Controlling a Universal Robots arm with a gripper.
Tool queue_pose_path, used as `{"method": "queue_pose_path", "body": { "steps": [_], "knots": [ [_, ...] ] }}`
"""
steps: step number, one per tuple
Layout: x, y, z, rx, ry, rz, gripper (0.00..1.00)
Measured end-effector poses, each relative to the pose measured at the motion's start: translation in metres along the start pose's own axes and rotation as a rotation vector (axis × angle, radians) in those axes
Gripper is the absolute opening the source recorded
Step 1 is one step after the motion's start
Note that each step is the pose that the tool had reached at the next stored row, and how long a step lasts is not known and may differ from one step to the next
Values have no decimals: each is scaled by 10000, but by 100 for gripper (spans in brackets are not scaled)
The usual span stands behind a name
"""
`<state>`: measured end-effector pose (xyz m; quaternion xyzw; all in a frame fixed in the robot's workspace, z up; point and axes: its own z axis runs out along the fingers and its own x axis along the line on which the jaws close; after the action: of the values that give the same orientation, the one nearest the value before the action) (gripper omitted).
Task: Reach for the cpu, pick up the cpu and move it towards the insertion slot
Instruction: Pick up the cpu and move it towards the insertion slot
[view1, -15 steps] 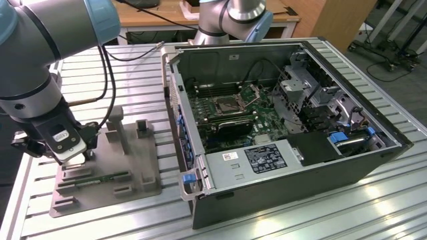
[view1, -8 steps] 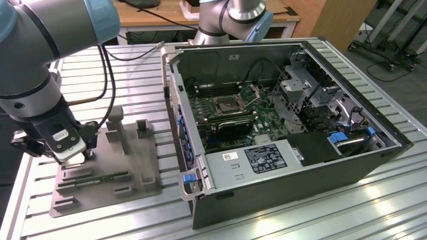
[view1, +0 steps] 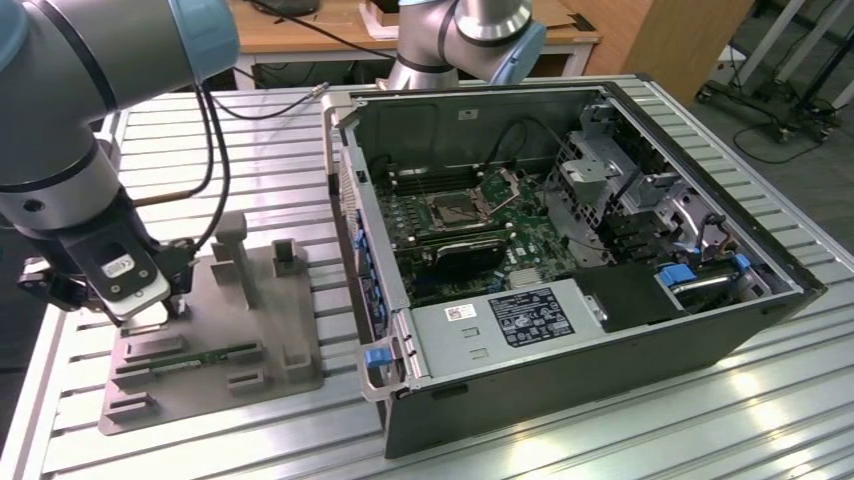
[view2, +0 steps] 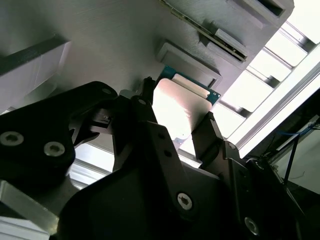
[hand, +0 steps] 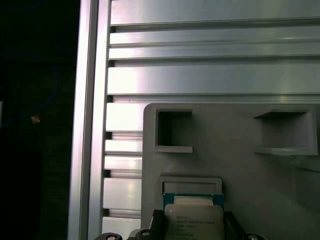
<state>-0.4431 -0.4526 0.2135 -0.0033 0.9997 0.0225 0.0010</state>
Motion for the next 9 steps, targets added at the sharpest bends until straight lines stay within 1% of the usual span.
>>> {"method": "queue_pose_path", "body": {
  "steps": [9],
  "knots": [
    [0,0,-11,-1,0,0,55]
  ]
}}
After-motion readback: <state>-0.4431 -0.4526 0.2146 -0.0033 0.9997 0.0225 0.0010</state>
